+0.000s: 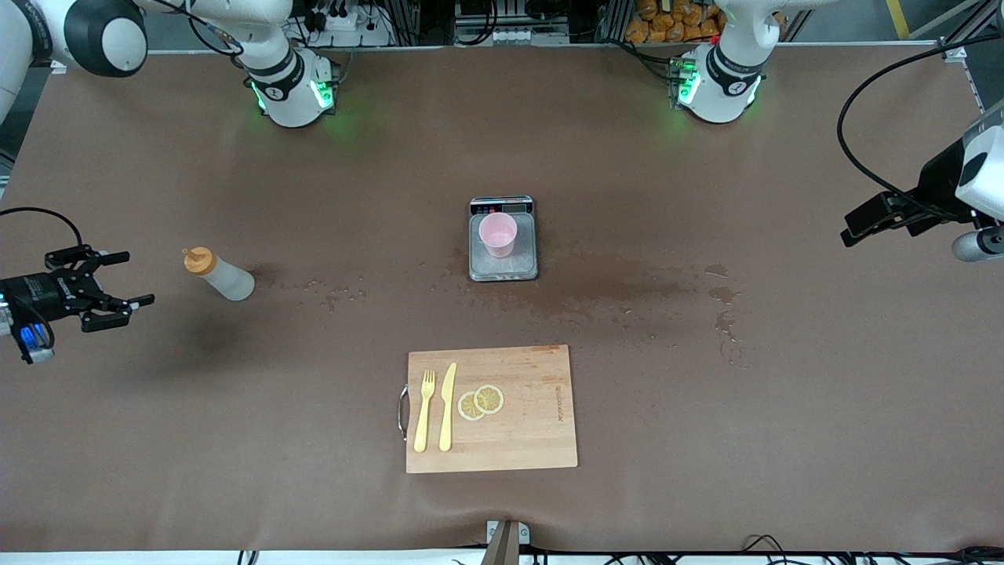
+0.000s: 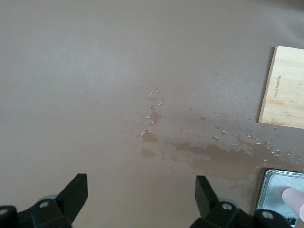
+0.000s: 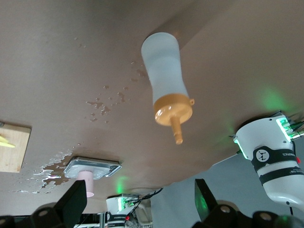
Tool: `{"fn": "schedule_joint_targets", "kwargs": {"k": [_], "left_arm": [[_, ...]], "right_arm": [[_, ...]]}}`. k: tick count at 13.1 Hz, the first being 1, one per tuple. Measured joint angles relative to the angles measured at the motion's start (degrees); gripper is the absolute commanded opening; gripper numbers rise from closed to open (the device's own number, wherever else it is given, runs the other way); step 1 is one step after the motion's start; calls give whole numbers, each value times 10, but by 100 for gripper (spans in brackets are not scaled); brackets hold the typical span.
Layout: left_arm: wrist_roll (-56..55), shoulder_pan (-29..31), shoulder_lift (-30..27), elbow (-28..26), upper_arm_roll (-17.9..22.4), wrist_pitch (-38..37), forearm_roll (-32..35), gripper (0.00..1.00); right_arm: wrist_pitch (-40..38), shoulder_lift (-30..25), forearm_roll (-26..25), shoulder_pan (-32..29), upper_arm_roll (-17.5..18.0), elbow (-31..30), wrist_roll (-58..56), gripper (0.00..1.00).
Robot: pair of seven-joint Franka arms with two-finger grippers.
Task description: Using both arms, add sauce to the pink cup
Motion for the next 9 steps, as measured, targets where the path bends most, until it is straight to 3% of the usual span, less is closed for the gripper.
{"fn": "schedule_joint_targets", "kwargs": {"k": [4, 9], "left_arm": [[0, 0, 0, -1, 0, 0, 0, 100], [0, 0, 0, -2, 0, 0, 0, 100]], "right_arm": [[1, -47, -3, 26, 2, 1, -32, 100], [15, -93, -53, 73, 4, 1, -77, 100]]}}
